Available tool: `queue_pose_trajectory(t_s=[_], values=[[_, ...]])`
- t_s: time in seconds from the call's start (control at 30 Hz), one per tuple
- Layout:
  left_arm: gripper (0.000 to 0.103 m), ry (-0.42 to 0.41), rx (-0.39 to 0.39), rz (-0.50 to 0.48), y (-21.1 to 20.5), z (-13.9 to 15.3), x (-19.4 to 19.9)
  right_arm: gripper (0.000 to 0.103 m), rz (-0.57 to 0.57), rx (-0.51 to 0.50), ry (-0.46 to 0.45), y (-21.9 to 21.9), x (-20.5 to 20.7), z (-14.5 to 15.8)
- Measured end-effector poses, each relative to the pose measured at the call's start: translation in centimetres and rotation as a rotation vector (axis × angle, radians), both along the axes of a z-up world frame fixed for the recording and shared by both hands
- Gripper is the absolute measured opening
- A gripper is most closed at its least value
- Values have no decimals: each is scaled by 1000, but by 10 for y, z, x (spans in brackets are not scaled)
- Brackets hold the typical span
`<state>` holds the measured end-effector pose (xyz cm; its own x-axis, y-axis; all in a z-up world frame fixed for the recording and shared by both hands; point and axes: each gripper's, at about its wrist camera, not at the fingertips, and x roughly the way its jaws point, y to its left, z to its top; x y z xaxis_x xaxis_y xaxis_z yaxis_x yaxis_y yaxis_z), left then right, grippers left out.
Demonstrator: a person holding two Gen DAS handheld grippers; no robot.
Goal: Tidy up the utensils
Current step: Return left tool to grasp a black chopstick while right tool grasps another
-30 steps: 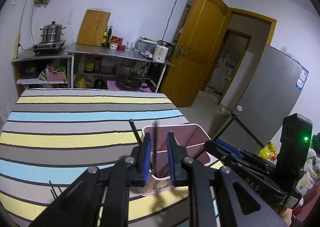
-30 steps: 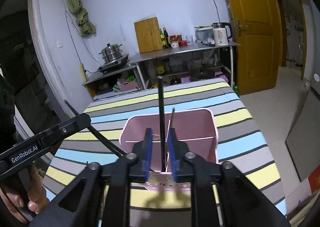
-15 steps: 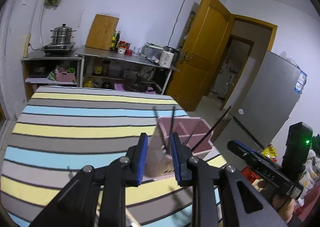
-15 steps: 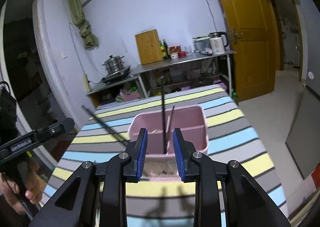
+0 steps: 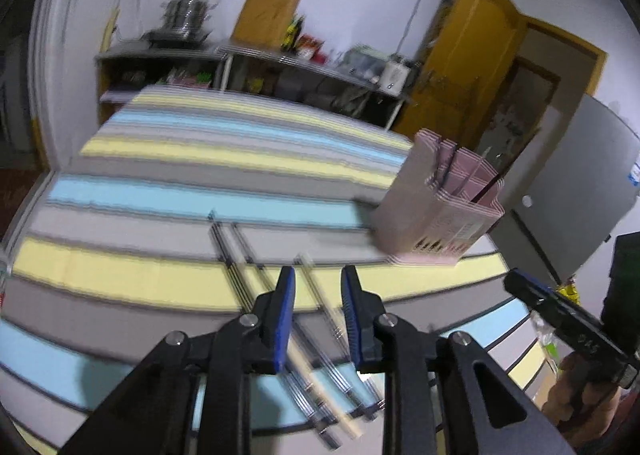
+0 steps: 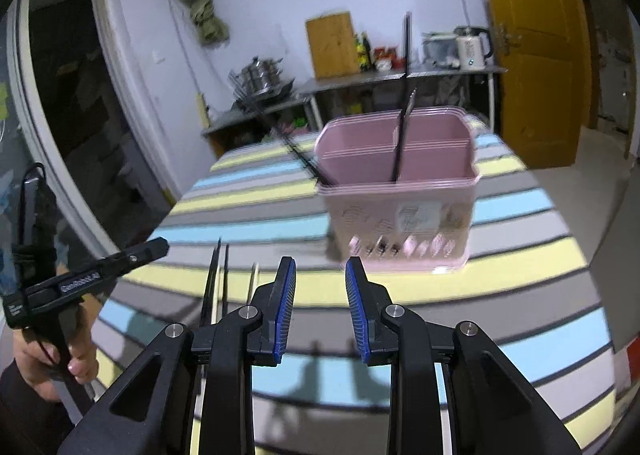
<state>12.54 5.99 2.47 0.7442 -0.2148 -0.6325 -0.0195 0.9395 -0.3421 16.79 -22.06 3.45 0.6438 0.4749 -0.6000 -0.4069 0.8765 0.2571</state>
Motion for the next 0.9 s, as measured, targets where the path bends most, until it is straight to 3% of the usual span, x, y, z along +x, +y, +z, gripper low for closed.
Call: queue_pose_trajectory(t_s=[0.17,0.37,0.63,0.9], values=[[25,93,-4,53,11,-38,-2,24,48,-14,41,17,-2,-17],[25,147,-21,92,16,-60,13,23,85,-28,59,30,0,-23],[25,170,-13,136,17,-75,25,23,98,-40,73,37,2,-30],[23,171,78,156,11,-74,30,23,115,-46,79,50,9,-33]])
